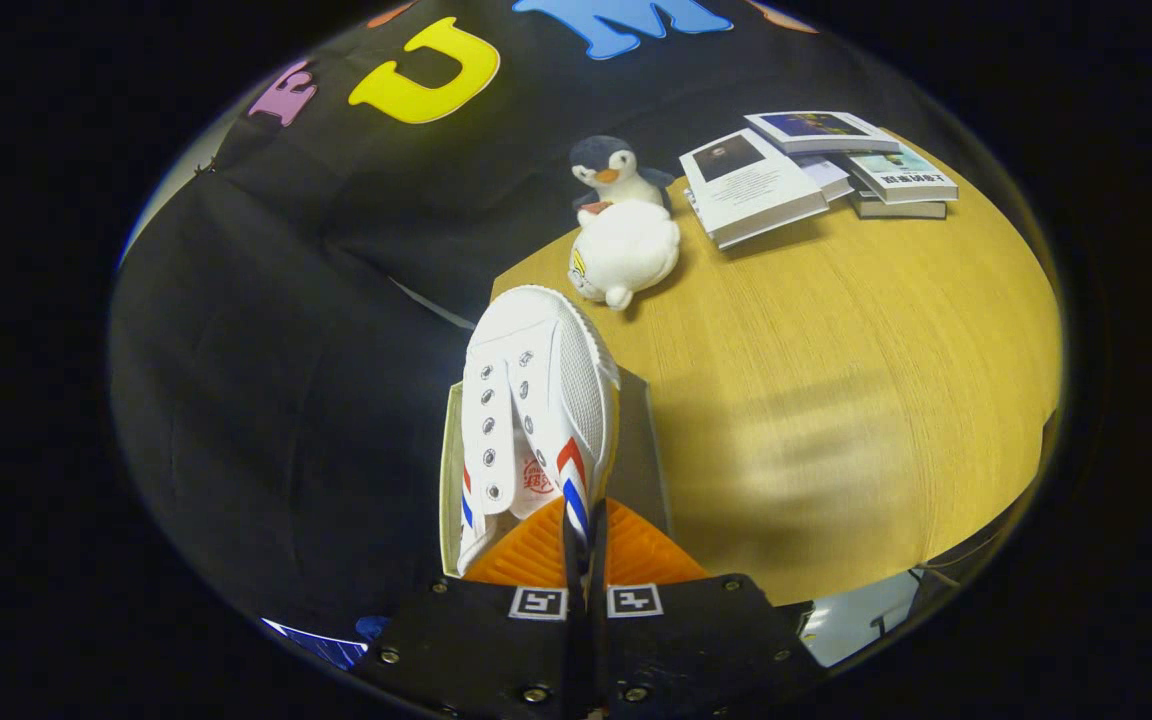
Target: Open the storage box then place both shoes into the box .Put the left shoe in first, then the right shoe, with the right side of both shoes facing outward in a uniform manner.
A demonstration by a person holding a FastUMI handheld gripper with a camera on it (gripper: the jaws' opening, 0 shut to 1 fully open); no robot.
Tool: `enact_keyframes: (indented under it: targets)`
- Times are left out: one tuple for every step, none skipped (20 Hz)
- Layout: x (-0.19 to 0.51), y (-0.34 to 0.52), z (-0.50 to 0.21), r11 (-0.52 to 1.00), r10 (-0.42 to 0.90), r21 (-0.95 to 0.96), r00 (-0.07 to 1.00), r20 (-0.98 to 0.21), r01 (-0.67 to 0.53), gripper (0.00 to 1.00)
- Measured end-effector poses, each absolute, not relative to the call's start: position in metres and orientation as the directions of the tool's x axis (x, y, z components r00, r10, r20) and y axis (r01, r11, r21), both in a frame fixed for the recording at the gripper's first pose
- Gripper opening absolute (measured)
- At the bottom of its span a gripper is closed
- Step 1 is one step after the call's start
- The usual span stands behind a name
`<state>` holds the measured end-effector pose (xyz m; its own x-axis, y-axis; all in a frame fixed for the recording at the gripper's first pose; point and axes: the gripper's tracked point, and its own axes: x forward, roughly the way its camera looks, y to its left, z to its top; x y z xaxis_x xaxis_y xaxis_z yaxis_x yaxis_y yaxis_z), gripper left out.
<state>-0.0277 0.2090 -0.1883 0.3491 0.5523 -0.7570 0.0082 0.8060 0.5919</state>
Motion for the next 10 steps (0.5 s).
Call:
enact_keyframes:
  targets:
    - [-0.025,0.220,-0.189,0.807,0.552,0.591,0.348,-0.758,0.006,0.00]
    - [-0.024,0.229,-0.190,0.807,0.554,0.590,0.340,-0.760,0.004,0.00]
    - [-0.023,0.238,-0.192,0.807,0.554,0.590,0.336,-0.762,0.007,0.00]
    - [-0.022,0.246,-0.194,0.809,0.552,0.588,0.329,-0.766,0.010,0.00]
    - [-0.022,0.253,-0.197,0.812,0.548,0.584,0.325,-0.771,0.015,0.00]
    - [-0.022,0.260,-0.201,0.817,0.544,0.577,0.317,-0.777,0.013,0.00]
    - [-0.022,0.266,-0.205,0.822,0.538,0.569,0.311,-0.784,0.012,0.00]
    - [-0.023,0.272,-0.208,0.828,0.533,0.561,0.303,-0.790,0.007,0.00]
    - [-0.026,0.277,-0.212,0.833,0.529,0.553,0.294,-0.797,0.002,0.00]
    - [-0.027,0.283,-0.215,0.838,0.523,0.545,0.285,-0.803,-0.004,0.01]
